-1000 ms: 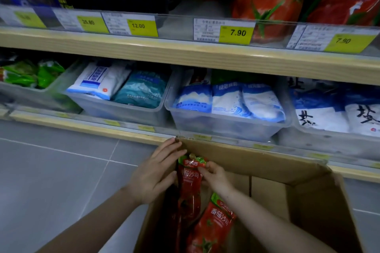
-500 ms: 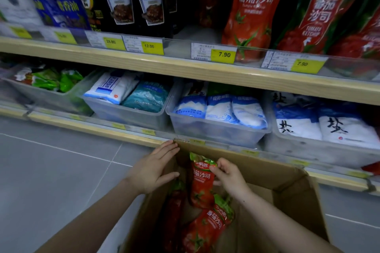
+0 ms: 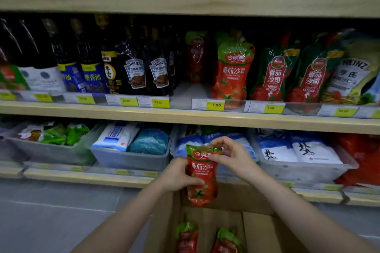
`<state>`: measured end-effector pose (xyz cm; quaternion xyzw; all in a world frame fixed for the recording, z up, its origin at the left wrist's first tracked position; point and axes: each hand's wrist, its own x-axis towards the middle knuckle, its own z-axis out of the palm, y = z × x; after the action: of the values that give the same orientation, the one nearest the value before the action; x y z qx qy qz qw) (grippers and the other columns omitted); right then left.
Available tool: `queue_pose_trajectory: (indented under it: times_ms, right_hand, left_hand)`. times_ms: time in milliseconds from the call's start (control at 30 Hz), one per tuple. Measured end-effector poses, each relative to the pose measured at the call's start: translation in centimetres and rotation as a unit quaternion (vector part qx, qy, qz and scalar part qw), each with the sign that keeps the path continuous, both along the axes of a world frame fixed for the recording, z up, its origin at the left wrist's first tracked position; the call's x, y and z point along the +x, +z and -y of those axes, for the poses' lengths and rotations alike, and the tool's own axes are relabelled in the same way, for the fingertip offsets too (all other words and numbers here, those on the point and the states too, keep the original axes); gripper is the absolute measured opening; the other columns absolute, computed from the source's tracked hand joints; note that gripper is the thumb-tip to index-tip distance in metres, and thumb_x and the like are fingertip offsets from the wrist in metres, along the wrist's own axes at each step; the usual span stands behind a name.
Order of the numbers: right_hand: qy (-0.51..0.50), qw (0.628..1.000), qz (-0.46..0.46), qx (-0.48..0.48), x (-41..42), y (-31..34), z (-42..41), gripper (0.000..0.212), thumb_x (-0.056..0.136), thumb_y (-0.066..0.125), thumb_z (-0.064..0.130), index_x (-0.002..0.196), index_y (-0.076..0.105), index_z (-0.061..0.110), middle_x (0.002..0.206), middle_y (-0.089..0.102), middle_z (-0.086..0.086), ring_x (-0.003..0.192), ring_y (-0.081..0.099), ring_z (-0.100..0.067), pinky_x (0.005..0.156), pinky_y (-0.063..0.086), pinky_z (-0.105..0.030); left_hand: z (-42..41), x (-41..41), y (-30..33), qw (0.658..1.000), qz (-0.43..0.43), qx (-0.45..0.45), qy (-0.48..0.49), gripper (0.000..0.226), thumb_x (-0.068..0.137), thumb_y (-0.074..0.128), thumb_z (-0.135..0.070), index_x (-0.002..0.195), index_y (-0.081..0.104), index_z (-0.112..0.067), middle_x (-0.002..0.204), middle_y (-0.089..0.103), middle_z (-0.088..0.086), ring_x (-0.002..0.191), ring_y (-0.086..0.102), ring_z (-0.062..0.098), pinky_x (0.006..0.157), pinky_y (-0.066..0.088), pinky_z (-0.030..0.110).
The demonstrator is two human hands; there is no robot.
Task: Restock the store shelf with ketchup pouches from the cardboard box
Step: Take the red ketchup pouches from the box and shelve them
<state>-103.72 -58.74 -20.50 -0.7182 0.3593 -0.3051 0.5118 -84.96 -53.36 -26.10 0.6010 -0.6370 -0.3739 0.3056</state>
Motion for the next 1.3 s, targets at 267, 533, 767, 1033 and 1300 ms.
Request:
queue_pose_trajectory:
  times_ms: [267, 533, 767, 1033, 1300]
  right_hand:
    - [-0.065, 0.992, -0.075, -0.084, 4.4, 7.0, -1.8, 0.011, 0.080, 0.069, 0.022, 0.070, 0.067, 0.026, 0.072, 0.068, 0.003, 0.066, 0.059, -0.003, 0.063, 0.048, -0.020]
    - [-0.102, 0.991, -0.070, -0.049, 7.6, 10.9, -2.6, 0.033, 0.086, 0.062, 0.024, 0.074, 0.061, -0.007, 0.070, 0.057, -0.015, 0.062, 0.052, -0.018, 0.057, 0.042, -0.023]
    - [-0.076, 0.996, -0.019, 0.030, 7.5, 10.0, -3.5, 0.023, 0.077, 0.071, 0.005, 0.098, 0.067, 0.012, 0.095, 0.070, -0.005, 0.083, 0.067, -0.006, 0.073, 0.055, -0.017]
    - [-0.117, 0.988, 0.033, -0.093, 7.1, 13.9, -1.2, 0.024, 0.075, 0.070, 0.001, 0.093, 0.067, 0.016, 0.090, 0.071, -0.002, 0.082, 0.068, -0.006, 0.075, 0.056, -0.019]
    - [-0.119, 0.975, 0.068, -0.172, 8.4, 17.9, 5.0, 0.024, 0.080, 0.066, 0.002, 0.100, 0.064, 0.016, 0.093, 0.067, 0.006, 0.082, 0.063, 0.006, 0.075, 0.051, -0.009]
  left_hand:
    - [0.9, 3.7, 4.1, 0.998, 0.027, -0.015, -0.063, 0.035, 0.058, 0.084, -0.033, 0.082, 0.060, -0.036, 0.076, 0.064, -0.023, 0.074, 0.060, -0.016, 0.061, 0.044, 0.003]
    - [1.6, 7.4, 7.2, 0.993, 0.022, -0.060, -0.101, 0.037, 0.062, 0.084, -0.032, 0.093, 0.063, -0.030, 0.090, 0.067, -0.014, 0.081, 0.061, -0.007, 0.071, 0.046, 0.013]
    - [2.4, 7.2, 9.1, 0.995, -0.021, -0.080, -0.053, 0.024, 0.059, 0.083, -0.031, 0.075, 0.066, -0.035, 0.075, 0.070, -0.015, 0.073, 0.066, -0.003, 0.061, 0.049, 0.013]
    - [4.8, 6.1, 14.9, 0.982, -0.002, -0.187, -0.002, 0.028, 0.056, 0.083, -0.035, 0.075, 0.063, -0.038, 0.073, 0.067, -0.020, 0.072, 0.064, -0.005, 0.067, 0.050, 0.013]
    - [11.0, 6.5, 19.9, 0.962, -0.044, -0.266, 0.044, 0.031, 0.062, 0.083, -0.025, 0.082, 0.063, -0.037, 0.084, 0.070, -0.012, 0.081, 0.065, -0.002, 0.073, 0.051, 0.018]
